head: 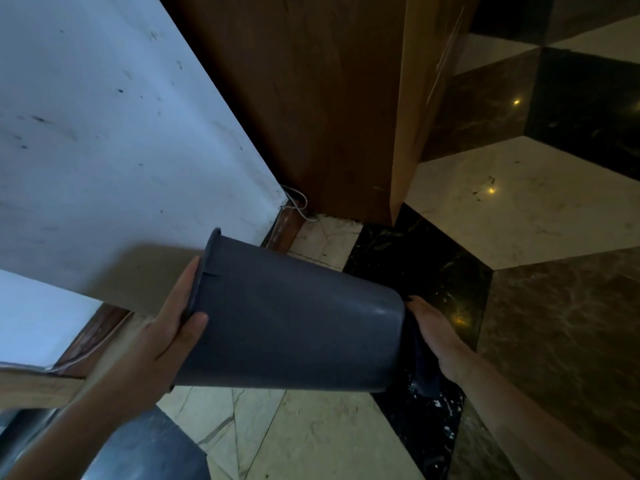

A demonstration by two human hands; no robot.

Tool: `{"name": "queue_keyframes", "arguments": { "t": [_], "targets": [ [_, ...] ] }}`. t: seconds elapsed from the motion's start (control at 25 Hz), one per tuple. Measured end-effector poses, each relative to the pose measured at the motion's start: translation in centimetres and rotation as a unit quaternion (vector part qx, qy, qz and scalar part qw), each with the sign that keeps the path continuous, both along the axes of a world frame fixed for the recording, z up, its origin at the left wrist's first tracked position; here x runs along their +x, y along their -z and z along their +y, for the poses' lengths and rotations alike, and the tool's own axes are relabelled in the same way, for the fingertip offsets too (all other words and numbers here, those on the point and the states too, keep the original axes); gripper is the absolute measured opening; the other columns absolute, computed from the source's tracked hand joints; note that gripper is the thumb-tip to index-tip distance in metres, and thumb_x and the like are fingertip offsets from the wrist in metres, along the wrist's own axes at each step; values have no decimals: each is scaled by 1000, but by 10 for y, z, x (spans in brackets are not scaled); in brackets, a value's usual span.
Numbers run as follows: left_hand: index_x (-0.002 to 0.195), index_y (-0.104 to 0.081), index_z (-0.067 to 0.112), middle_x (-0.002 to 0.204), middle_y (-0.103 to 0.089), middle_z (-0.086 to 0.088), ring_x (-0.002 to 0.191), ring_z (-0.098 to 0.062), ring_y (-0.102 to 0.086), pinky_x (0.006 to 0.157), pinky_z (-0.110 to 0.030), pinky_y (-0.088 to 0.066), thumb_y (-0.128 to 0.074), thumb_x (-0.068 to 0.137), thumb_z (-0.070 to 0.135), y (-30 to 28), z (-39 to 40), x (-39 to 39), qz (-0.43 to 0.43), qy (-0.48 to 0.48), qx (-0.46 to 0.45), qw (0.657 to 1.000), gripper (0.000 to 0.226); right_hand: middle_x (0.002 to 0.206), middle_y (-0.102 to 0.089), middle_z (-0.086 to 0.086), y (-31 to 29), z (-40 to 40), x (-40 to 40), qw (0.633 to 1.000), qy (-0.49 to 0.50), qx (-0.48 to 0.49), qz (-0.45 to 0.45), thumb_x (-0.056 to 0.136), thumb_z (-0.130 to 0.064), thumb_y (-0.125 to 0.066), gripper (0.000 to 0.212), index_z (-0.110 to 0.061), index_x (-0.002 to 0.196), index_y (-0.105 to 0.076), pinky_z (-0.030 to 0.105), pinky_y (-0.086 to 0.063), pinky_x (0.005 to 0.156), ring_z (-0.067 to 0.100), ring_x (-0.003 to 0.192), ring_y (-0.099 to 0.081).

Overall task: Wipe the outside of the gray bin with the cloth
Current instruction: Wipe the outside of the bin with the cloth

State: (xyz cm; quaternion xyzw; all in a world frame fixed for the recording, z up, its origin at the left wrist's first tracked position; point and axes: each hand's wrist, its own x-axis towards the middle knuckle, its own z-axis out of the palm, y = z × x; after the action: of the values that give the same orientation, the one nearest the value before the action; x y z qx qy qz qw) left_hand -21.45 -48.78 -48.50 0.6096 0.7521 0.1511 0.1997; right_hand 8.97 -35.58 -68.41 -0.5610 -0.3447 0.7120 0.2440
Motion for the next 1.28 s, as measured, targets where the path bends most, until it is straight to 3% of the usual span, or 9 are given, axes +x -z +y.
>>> {"name": "queue_keyframes", "arguments": {
  "t": [0.08,0.24,0.44,0.56,0.68,0.8,0.92,1.08,1.28],
  "targets": [
    [150,-6,46,130,-55,17,101,-8,-60,74,-38,-53,-40,88,62,-2,-13,-19,10,30,-41,999,72,86,-75,8,-5,-4,5,999,-35,-7,14,97,-22,-51,22,-14,97,-72,29,-47,66,16,71,-72],
    [143,-28,38,103,-58,27,68,-7,-63,49,-26,-53,-49,86,58,-5,-19,-49,1,12,-80,997,64,97,-75,6,-9,-9,3,995,-93,-28,16,99,-25,-51,20,-26,100,-71,29,-51,74,19,84,-72],
    [135,-42,36,109,-66,3,80,-21,-65,48,-48,-53,-61,89,42,-5,-13,-60,-89,-32,-86,992,50,99,-74,12,-3,-18,-2,996,-81,-25,8,98,-29,-51,21,-24,101,-72,36,-53,77,25,86,-72],
    [128,-50,40,110,-70,4,85,-15,-69,62,-47,-55,-67,89,30,-10,-10,-44,-140,-67,-78,985,44,101,-72,13,-2,-19,-7,999,-46,10,-10,99,-28,-50,19,-27,99,-69,39,-49,84,27,91,-68],
    [112,-62,36,104,-73,7,90,-15,-71,79,-52,-55,-70,79,27,-18,16,-8,-144,-120,-35,982,36,97,-67,-3,-12,-15,-11,985,-4,147,-92,99,-32,-48,16,-41,92,-58,33,-47,73,13,88,-63],
    [97,-59,22,80,-70,-7,63,-22,-69,54,-41,-59,-64,70,23,-25,60,39,-47,-127,-43,990,28,106,-64,-8,-35,-13,-24,950,-39,283,-127,97,-34,-49,12,-41,103,-56,37,-50,81,11,97,-60],
    [76,-52,9,68,-58,-13,42,-23,-58,27,-17,-36,-58,76,8,-18,103,71,8,-161,-75,984,6,104,-63,-13,-71,-14,-46,930,-92,342,-94,90,-50,-49,20,-41,106,-56,37,-51,82,7,97,-61],
    [62,-52,5,56,-57,-10,30,-17,-56,26,-14,-34,-55,81,6,-3,149,85,12,-187,-86,979,19,85,-67,-22,-112,-8,-73,944,-143,297,-26,78,-69,-56,34,-37,90,-60,24,-47,65,-7,77,-63],
    [66,-51,12,73,-56,-6,54,-15,-53,36,-24,-36,-55,87,10,5,195,98,27,-138,-128,982,21,89,-67,-11,-134,34,-82,938,-182,284,-76,66,-77,-66,50,-36,91,-55,26,-46,64,7,80,-65]
  ]
}}
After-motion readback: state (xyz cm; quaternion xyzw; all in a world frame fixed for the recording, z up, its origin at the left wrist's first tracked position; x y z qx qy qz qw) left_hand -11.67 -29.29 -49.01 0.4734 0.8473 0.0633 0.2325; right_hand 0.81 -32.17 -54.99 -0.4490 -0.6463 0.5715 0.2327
